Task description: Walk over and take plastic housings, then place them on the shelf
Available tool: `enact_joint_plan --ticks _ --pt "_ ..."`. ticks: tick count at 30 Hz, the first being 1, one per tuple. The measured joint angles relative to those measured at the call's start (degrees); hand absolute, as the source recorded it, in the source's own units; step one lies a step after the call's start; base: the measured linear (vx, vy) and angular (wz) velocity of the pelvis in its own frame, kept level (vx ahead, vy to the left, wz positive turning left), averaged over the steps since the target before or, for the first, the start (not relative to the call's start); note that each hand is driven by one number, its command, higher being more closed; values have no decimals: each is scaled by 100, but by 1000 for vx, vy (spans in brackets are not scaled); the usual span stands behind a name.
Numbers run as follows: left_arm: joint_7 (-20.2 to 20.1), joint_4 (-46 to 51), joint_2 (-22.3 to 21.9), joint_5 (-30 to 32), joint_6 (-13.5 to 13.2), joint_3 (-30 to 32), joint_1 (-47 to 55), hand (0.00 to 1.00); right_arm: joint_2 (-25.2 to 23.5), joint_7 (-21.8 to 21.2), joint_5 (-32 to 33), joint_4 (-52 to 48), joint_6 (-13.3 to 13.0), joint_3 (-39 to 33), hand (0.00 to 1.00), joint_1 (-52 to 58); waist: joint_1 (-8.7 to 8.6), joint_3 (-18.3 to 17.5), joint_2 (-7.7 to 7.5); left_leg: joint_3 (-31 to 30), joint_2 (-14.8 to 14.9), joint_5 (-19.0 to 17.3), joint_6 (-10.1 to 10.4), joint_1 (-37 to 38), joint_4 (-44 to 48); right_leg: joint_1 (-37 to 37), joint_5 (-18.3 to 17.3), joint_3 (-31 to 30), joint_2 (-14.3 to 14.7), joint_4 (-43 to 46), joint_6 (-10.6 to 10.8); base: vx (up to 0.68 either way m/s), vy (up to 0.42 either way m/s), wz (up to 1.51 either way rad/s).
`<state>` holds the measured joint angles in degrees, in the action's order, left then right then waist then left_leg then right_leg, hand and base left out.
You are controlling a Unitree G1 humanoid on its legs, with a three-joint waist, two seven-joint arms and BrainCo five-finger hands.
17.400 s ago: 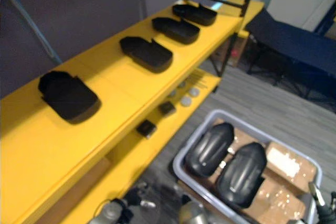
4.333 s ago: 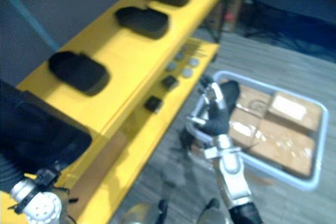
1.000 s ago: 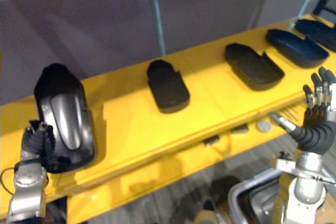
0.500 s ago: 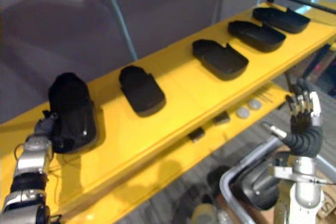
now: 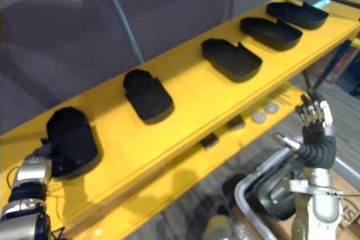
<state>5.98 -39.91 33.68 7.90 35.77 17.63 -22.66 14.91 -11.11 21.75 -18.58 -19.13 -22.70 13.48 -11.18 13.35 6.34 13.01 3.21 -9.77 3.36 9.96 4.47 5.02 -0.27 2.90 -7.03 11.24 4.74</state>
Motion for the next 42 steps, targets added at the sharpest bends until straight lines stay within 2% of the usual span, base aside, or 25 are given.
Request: enact_joint_plan --ticks 8,9,16,20,23,28,30,33,36,38,42 --pt "-50 -15 96 86 -92 2 7 100 102 -8 4 0 98 92 0 -2 -8 62 28 0 2 1 1 -16 6 131 -94 -1 0 219 2 0 0 0" --pt "-52 -16 96 193 -124 0 10 0 109 -16 13 0 101 92 0 -3 -23 62 28 1 0 1 1 -15 5 147 -120 -2 -2 252 4 0 0 0" --pt "48 -99 125 186 -476 -1 34 0 134 -119 110 1 154 57 0 -16 -57 66 32 49 -24 -4 9 -20 -2 294 -247 -61 -12 477 -3 -2 -1 -2" --pt "226 -131 125 150 -537 -8 34 0 225 -275 118 1 161 26 0 -17 -104 75 46 158 -28 -6 9 5 8 319 -268 -126 -8 523 -4 -10 0 -8" --pt "278 -242 124 78 -548 -8 62 0 281 -360 144 1 183 6 0 -18 -207 80 56 164 -32 -6 9 9 8 320 -267 -135 -11 524 -2 -6 2 -1" --pt "533 -356 124 -301 -567 -2 140 0 307 -424 220 1 201 -179 0 -13 -236 96 84 177 -28 -7 9 18 12 323 -263 -146 -5 531 5 0 0 0" --pt "795 -458 123 -773 -620 4 220 0 324 -435 219 2 201 -186 0 -19 -238 104 101 177 -28 -7 9 18 12 324 -262 -146 -6 536 7 0 0 0" --pt "1161 -459 123 -1322 -808 25 260 0 324 -443 219 2 200 -183 0 -29 -231 105 102 169 -31 -7 9 18 12 323 -262 -142 -13 547 8 0 0 0" --pt "1386 -469 120 -1618 -1010 41 267 0 324 -458 219 2 199 -182 0 -25 -231 105 101 166 -35 -7 8 17 11 321 -262 -140 -20 551 11 0 0 0" --pt "1549 -468 103 -1769 -1246 182 267 0 324 -486 214 13 187 -177 0 -26 -233 105 101 159 -38 -7 8 17 12 321 -266 -136 -26 561 18 0 0 0" --pt "2058 -460 100 -2376 -1888 247 267 0 324 -453 145 143 147 -135 0 -23 -228 105 101 116 -71 -5 4 23 17 321 -301 -106 -78 632 46 -9 1 5"
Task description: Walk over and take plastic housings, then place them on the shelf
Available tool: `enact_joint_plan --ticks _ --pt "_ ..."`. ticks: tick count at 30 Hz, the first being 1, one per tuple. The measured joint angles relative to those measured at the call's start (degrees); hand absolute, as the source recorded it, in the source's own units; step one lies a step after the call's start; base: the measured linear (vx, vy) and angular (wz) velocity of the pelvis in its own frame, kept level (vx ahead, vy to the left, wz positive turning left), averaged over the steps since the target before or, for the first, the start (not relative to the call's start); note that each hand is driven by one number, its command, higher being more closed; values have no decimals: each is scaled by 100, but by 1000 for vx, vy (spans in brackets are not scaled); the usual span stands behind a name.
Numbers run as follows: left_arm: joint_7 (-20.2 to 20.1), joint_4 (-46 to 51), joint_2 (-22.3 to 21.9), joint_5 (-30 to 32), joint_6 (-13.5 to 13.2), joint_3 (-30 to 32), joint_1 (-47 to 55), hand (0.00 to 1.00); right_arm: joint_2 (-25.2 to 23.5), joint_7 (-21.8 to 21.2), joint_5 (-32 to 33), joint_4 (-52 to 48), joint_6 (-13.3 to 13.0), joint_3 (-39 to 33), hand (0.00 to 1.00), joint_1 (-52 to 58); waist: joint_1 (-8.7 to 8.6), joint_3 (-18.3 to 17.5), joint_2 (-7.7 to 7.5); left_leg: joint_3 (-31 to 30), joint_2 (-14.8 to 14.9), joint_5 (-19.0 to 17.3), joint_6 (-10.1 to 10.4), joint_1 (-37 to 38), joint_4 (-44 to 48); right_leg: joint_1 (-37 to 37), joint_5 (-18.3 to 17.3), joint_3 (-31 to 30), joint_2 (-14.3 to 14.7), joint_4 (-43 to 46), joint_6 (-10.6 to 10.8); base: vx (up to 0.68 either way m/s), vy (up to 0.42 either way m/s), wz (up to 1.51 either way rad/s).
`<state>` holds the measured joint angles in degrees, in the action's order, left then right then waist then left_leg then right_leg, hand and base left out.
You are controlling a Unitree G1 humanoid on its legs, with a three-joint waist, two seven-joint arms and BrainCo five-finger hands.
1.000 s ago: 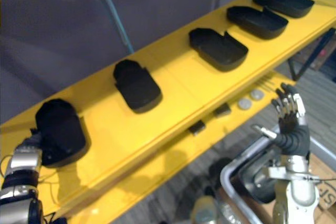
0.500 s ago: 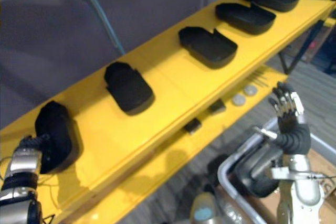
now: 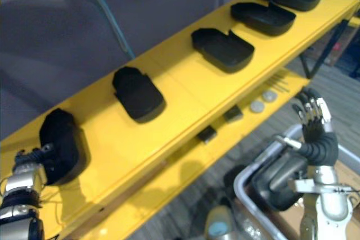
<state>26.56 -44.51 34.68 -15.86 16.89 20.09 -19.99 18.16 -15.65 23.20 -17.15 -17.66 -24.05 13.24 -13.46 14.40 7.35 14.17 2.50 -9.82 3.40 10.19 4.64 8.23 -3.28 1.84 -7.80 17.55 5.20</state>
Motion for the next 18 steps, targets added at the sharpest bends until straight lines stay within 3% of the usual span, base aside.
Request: enact_joint_plan --ticks 4,8,9,12,15,18 --pt "485 148 -4 -232 -738 242 4 0 0 101 -116 14 -21 121 0 20 17 -1 -1 -27 -28 1 -5 1 -1 -5 -9 14 -38 18 13 -11 6 4" --pt "897 939 3 -220 -1724 729 151 0 -7 203 -200 37 -201 207 0 131 32 -5 7 -120 -32 26 -42 -17 -11 -27 -14 103 -64 2 20 1 -4 10" --pt "919 1170 3 -220 -2004 868 243 0 -9 204 -222 54 -237 209 0 130 45 -15 21 -123 -24 30 -45 -18 -19 -32 -14 112 -58 -13 19 6 -7 5" --pt "787 2184 -52 -222 -2473 1082 719 0 -51 227 -326 71 -274 208 0 179 112 -24 35 -128 -12 60 -90 -26 -45 -45 -12 132 -44 -68 18 0 0 0" --pt "472 3269 -397 -230 -2685 1273 1358 0 -138 324 -381 69 -328 196 0 368 184 -82 122 -219 10 138 -157 -18 -116 -220 51 291 -39 -331 12 21 -9 18" --pt "45 3926 -939 -551 -2692 1307 2034 0 -294 329 -381 58 -342 165 0 507 334 -162 227 -282 51 159 -188 -19 -119 -403 133 430 -13 -583 5 33 -5 18"
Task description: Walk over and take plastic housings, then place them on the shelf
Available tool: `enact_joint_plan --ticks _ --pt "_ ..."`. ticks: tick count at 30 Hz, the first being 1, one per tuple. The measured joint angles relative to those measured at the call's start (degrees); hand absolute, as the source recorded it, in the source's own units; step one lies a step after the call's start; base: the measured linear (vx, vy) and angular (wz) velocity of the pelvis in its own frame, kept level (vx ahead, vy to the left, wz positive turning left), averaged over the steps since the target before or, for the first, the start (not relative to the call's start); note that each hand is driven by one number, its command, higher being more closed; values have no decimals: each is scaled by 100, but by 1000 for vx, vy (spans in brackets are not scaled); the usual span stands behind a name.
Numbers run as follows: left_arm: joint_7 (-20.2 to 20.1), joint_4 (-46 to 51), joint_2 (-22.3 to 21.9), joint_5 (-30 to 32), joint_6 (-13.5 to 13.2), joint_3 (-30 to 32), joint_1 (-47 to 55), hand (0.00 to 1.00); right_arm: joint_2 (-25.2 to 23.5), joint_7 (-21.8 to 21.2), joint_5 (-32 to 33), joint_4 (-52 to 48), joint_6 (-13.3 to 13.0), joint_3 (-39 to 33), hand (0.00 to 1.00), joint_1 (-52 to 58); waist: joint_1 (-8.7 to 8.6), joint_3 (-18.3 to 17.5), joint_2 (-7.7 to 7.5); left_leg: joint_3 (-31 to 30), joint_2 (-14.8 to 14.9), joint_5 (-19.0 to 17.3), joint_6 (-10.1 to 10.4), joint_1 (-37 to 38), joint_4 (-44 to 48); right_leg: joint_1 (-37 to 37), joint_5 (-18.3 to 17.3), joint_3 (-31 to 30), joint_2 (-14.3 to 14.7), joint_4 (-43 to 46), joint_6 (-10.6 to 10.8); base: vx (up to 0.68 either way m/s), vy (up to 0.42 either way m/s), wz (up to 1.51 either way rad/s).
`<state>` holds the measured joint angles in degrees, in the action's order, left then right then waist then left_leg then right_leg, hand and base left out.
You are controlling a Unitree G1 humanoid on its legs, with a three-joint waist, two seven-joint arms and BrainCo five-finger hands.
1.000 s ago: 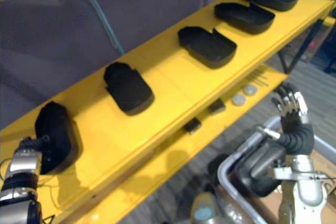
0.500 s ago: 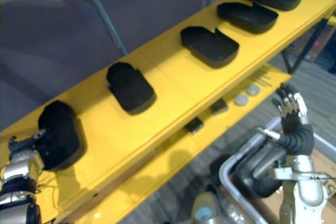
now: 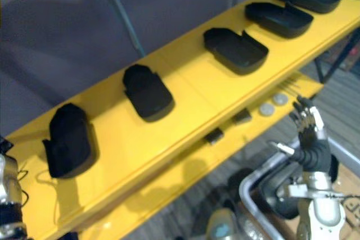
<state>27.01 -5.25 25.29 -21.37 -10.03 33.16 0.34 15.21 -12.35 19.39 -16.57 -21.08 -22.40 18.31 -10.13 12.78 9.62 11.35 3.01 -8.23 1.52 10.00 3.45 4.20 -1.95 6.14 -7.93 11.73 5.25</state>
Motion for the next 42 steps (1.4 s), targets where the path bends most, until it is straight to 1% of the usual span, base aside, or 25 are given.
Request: enact_joint_plan --ticks 1,4,7,8,10,11,12,13,14,15,16,17,18,19,21,22,23,24,27,28,31,33,36,39,42 --pt "-77 157 -147 -71 -11 0 114 0 -35 0 -1 0 0 2 0 26 8 -3 3 -16 8 2 -2 1 1 -41 12 26 4 -48 1 17 -2 19" --pt "-432 1235 -837 -107 -288 -10 828 0 -264 67 -80 -89 0 8 0 153 156 -10 -7 -156 36 8 -7 -14 -21 -180 70 170 20 -245 -34 -4 2 19" --pt "-1030 2601 -1361 45 -751 -33 1645 0 -624 143 -223 -315 -3 11 0 392 322 -40 -69 -201 45 13 -4 -26 -104 -248 110 294 19 -370 -38 -7 15 18" --pt "-1183 2827 -1432 108 -840 -36 1803 0 -693 142 -223 -380 -5 17 0 437 340 -42 -81 -223 44 13 -4 -35 -104 -259 112 315 10 -378 -36 16 20 21" --pt "-2031 3502 -1664 153 -1120 -75 2408 0 -905 135 -222 -632 -22 20 0 587 403 -46 -133 -307 35 11 -6 -39 -113 -348 119 425 -15 -454 -26 9 24 21" --pt "-2233 3625 -1718 143 -1155 -92 2530 0 -941 135 -220 -686 -29 21 0 627 440 -55 -137 -311 35 10 -7 -41 -118 -353 119 435 -16 -463 -26 16 21 16" --pt "-2742 3755 -1751 86 -1273 -242 2761 0 -1023 137 -217 -797 -43 23 0 687 494 -57 -136 -361 35 9 -8 -38 -118 -418 122 487 -25 -498 -21 23 17 17" --pt "-2967 3785 -1758 24 -1282 -318 2841 0 -1040 135 -217 -800 -43 38 0 699 503 -59 -141 -406 35 9 -9 -44 -118 -436 121 513 -29 -506 -20 20 15 23" --pt "-3319 3793 -1775 -58 -1280 -430 2938 0 -1052 137 -216 -801 -42 58 0 708 517 -72 -147 -448 34 9 -9 -82 -109 -432 120 558 -37 -508 -18 5 2 24" --pt "-3726 3796 -1812 -62 -1220 -583 3024 0 -1058 137 -216 -801 -42 68 0 711 547 -70 -162 -488 35 9 -9 -123 -97 -428 118 637 -47 -514 -16 -3 -5 20" --pt "-3926 3792 -1822 -56 -1139 -677 3063 0 -1056 137 -216 -801 -42 69 0 720 583 -70 -166 -498 36 9 -9 -131 -96 -428 114 648 -46 -514 -14 -3 -8 16" --pt "-4306 3775 -1840 -21 -971 -834 3152 0 -1042 140 -215 -801 -41 76 0 726 632 -79 -180 -518 35 9 -9 -151 -95 -428 105 664 -43 -514 -18 3 -8 17" --pt "-4677 3758 -1838 -4 -751 -980 3259 0 -1000 150 -197 -803 -40 107 0 722 631 -94 -205 -585 34 9 -9 -211 -88 -421 97 732 -54 -517 -21 6 -7 20" --pt "-4847 3749 -1828 -1 -582 -1030 3299 0 -963 156 -182 -802 -37 127 0 722 633 -94 -218 -602 32 9 -8 -221 -89 -421 90 764 -56 -516 -20 11 -5 20" --pt "-5403 3520 -1624 -14 62 -1291 3486 0 -713 236 -11 -802 -34 175 0 697 691 -98 -238 -615 27 10 -7 -226 -89 -421 66 792 -60 -509 -14 25 5 7" --pt "-5495 3456 -1561 -17 215 -1347 3521 0 -647 256 49 -802 -32 173 0 674 698 -96 -240 -616 25 10 -7 -229 -90 -421 62 797 -64 -509 -11 39 13 5" --pt "-5613 3344 -1452 -17 459 -1426 3574 0 -530 298 122 -802 -31 168 0 644 709 -93 -246 -620 26 10 -7 -237 -89 -421 54 804 -75 -508 2 38 15 6" --pt "-5668 3278 -1405 -48 651 -1430 3583 0 -447 362 189 -801 -29 170 0 624 731 -86 -257 -626 25 10 -7 -241 -89 -421 43 814 -89 -500 17 28 13 7" --pt "-5751 3213 -1231 -92 1039 -1430 3577 0 -355 478 234 -799 4 190 0 617 778 -112 -298 -704 9 10 -6 -299 -81 -420 28 909 -121 -503 37 29 11 14" --pt "-5767 3202 -1172 -92 1118 -1429 3577 0 -355 495 234 -797 7 200 0 616 776 -117 -307 -742 8 11 -5 -311 -81 -420 30 940 -126 -502 39 31 1 20" --pt "-5967 3130 -981 -116 1538 -1426 3579 0 -323 547 233 -780 8 321 0 602 802 -138 -352 -772 18 12 -4 -321 -83 -424 34 966 -121 -507 49 16 -3 6" --pt "-5964 3017 -950 -117 1705 -1426 3562 0 -260 560 236 -779 8 352 0 602 801 -168 -405 -768 23 12 -4 -314 -82 -430 32 965 -115 -515 47 0 0 0" --pt "-5971 2986 -750 -123 1813 -1426 3549 0 -179 597 237 -765 8 351 0 613 798 -193 -451 -768 25 12 -4 -307 -81 -432 32 965 -112 -531 46 0 0 0" --pt "-5971 2981 -563 -117 1814 -1420 3411 0 -170 593 306 -753 7 349 0 623 796 -204 -465 -767 26 12 -4 -304 -77 -433 30 964 -112 -536 43 0 0 0" --pt "-5969 2911 -530 -118 1806 -1420 3244 0 -159 586 341 -746 7 347 0 623 791 -220 -469 -762 25 12 -4 -304 -71 -433 13 959 -111 -546 16 0 0 0"
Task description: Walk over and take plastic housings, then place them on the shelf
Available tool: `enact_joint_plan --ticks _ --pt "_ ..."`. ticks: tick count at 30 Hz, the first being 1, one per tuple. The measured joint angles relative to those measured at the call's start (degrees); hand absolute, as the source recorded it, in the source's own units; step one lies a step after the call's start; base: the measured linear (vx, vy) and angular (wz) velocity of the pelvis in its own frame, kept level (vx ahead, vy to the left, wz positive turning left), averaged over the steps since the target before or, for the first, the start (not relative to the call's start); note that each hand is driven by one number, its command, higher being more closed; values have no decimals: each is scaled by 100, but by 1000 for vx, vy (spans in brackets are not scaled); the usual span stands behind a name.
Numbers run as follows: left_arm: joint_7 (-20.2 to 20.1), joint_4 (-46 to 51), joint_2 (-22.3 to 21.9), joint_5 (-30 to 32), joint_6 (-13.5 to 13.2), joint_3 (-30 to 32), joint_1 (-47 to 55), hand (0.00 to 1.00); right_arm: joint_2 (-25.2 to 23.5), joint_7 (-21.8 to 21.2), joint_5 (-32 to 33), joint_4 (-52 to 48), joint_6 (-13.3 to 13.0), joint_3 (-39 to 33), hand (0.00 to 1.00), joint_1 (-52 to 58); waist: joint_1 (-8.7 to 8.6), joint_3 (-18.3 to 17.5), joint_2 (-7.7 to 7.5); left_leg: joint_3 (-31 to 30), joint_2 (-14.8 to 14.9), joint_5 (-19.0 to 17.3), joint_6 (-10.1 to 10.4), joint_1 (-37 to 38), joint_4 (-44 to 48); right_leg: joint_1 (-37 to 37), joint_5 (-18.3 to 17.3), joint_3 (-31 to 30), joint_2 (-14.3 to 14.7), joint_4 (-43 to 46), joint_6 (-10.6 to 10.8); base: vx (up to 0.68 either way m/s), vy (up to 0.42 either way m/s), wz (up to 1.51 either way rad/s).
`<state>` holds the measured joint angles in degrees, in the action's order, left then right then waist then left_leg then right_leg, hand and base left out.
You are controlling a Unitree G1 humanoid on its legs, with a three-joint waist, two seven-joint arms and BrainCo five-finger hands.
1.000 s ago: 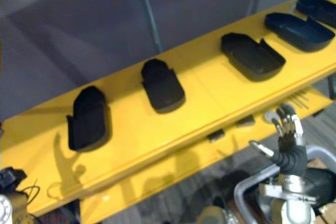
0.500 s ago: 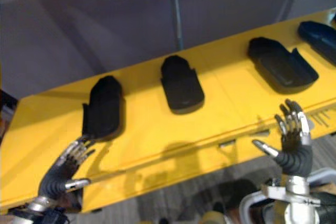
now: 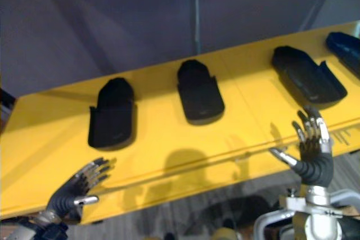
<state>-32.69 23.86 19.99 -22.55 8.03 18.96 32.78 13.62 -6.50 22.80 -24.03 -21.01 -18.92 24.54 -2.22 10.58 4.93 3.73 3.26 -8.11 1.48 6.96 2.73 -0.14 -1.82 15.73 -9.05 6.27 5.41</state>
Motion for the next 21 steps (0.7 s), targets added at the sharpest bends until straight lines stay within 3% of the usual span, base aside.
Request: enact_joint_plan --ticks 10,21 --pt "290 -223 211 -9 -320 -9 -494 0 4 -171 0 187 -14 -58 0 -34 -21 -13 8 39 5 1 1 11 1 16 -1 -36 12 -8 -2 0 0 0" --pt "794 -892 143 106 -325 -315 -1071 0 5 -407 -4 221 -17 -138 0 -116 -55 -8 6 192 5 3 -1 102 39 9 -4 -174 26 8 -7 -1 1 -6"
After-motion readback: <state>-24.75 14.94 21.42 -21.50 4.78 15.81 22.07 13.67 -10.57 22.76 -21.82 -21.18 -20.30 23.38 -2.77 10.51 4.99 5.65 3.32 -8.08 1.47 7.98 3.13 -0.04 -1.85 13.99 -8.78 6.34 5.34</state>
